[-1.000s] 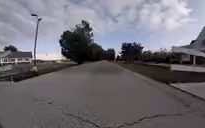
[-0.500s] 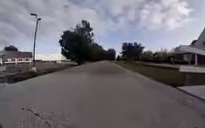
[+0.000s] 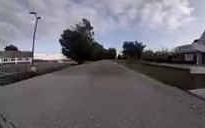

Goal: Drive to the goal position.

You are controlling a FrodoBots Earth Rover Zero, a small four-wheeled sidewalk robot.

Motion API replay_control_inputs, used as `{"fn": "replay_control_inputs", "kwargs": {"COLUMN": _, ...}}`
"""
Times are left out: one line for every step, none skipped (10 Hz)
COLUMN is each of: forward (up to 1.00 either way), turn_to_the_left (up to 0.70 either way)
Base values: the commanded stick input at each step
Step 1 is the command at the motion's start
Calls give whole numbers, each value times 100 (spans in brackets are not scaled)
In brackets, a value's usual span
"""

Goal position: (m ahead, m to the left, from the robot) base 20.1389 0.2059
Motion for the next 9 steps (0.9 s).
{"fn": "replay_control_inputs", "kwargs": {"forward": 70, "turn_to_the_left": 0}}
{"fn": "replay_control_inputs", "kwargs": {"forward": 70, "turn_to_the_left": 0}}
{"fn": "replay_control_inputs", "kwargs": {"forward": 70, "turn_to_the_left": 0}}
{"fn": "replay_control_inputs", "kwargs": {"forward": 70, "turn_to_the_left": 0}}
{"fn": "replay_control_inputs", "kwargs": {"forward": 70, "turn_to_the_left": 0}}
{"fn": "replay_control_inputs", "kwargs": {"forward": 70, "turn_to_the_left": 0}}
{"fn": "replay_control_inputs", "kwargs": {"forward": 70, "turn_to_the_left": 0}}
{"fn": "replay_control_inputs", "kwargs": {"forward": 70, "turn_to_the_left": 0}}
{"fn": "replay_control_inputs", "kwargs": {"forward": 70, "turn_to_the_left": 0}}
